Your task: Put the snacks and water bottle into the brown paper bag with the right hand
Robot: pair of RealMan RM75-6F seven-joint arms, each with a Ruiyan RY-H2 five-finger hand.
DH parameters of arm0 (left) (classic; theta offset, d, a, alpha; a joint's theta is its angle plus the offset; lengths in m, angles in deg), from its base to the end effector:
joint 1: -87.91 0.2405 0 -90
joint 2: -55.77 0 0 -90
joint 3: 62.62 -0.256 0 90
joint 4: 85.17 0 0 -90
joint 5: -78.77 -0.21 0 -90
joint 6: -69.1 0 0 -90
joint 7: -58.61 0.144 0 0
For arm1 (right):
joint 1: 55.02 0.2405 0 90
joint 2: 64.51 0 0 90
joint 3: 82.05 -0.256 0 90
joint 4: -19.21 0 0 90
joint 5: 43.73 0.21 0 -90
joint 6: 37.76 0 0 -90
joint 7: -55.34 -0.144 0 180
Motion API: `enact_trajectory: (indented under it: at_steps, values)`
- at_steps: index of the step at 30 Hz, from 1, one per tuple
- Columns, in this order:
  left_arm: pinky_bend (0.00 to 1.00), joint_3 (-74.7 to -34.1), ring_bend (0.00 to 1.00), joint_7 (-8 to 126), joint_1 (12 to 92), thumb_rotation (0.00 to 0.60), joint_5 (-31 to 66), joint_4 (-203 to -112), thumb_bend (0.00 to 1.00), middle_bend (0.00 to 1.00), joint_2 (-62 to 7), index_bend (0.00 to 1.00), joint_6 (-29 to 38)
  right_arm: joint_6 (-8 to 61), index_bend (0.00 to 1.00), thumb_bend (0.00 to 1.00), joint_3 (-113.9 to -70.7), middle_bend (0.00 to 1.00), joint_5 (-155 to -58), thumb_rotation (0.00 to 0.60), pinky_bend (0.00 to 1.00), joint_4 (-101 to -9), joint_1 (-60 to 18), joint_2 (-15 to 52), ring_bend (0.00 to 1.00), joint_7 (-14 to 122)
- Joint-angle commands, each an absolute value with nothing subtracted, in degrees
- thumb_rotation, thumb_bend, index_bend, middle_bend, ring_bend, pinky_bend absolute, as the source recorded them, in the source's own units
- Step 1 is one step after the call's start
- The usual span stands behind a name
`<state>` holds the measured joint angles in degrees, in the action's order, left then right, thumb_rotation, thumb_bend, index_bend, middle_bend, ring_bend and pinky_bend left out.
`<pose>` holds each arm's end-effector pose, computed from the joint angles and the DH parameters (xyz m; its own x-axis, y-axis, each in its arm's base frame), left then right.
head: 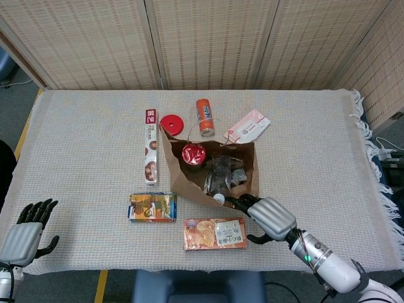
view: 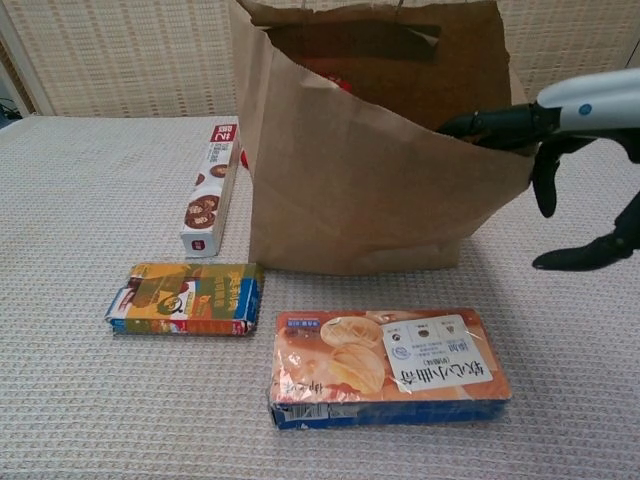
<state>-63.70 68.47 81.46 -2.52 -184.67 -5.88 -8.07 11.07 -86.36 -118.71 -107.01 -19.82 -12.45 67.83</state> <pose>-0.3077 0.1698 0.1377 0.4634 0.2097 0.8610 0.8792 0.0129 -0.4764 -0.1195 -0.2362 0.1009 0.4395 -0.4590 0.7721 -0.8471 -0.4978 0.1863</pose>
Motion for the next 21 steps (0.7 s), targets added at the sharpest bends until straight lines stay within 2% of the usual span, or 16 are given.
enact_trajectory:
  at_steps: [1, 6, 11, 17, 21]
  values:
    - [0.02, -63.7, 0.0, 68.4, 81.5, 0.6, -2.6, -184.6, 0.37, 0.0, -5.9, 0.0, -8.1, 16.2, 0.03, 0.17, -88.7, 0.18, -118.7, 0.6, 0.21, -107.9, -20.7, -12.0, 0.1, 68.3]
    - [0.02, -63.8, 0.0, 68.6, 81.5, 0.6, -2.7, -184.6, 0.37, 0.0, -5.9, 0.0, -8.2, 22.4, 0.0, 0.17, -90.6, 0.18, -123.6, 0.6, 0.19, -110.0, -23.0, -12.3, 0.09, 63.8]
    - [0.02, -63.7, 0.0, 68.9, 81.5, 0.6, -2.6, -184.7, 0.37, 0.0, -6.0, 0.0, -8.1, 25.2, 0.0, 0.17, -90.8, 0.18, -131.4, 0.6, 0.18, -110.2, -24.5, -14.0, 0.08, 56.9]
    - [0.02, -63.6, 0.0, 69.4, 81.4, 0.6, -2.1, -184.7, 0.37, 0.0, -6.2, 0.0, -7.9, 22.4, 0.0, 0.17, -88.4, 0.17, -138.3, 0.6, 0.16, -109.1, -24.2, -17.4, 0.08, 50.9]
    - [0.02, -63.6, 0.0, 69.7, 81.3, 0.6, -1.9, -184.8, 0.37, 0.0, -6.2, 0.0, -7.8, 17.0, 0.0, 0.17, -86.0, 0.17, -137.1, 0.6, 0.16, -108.9, -23.4, -18.8, 0.08, 53.1]
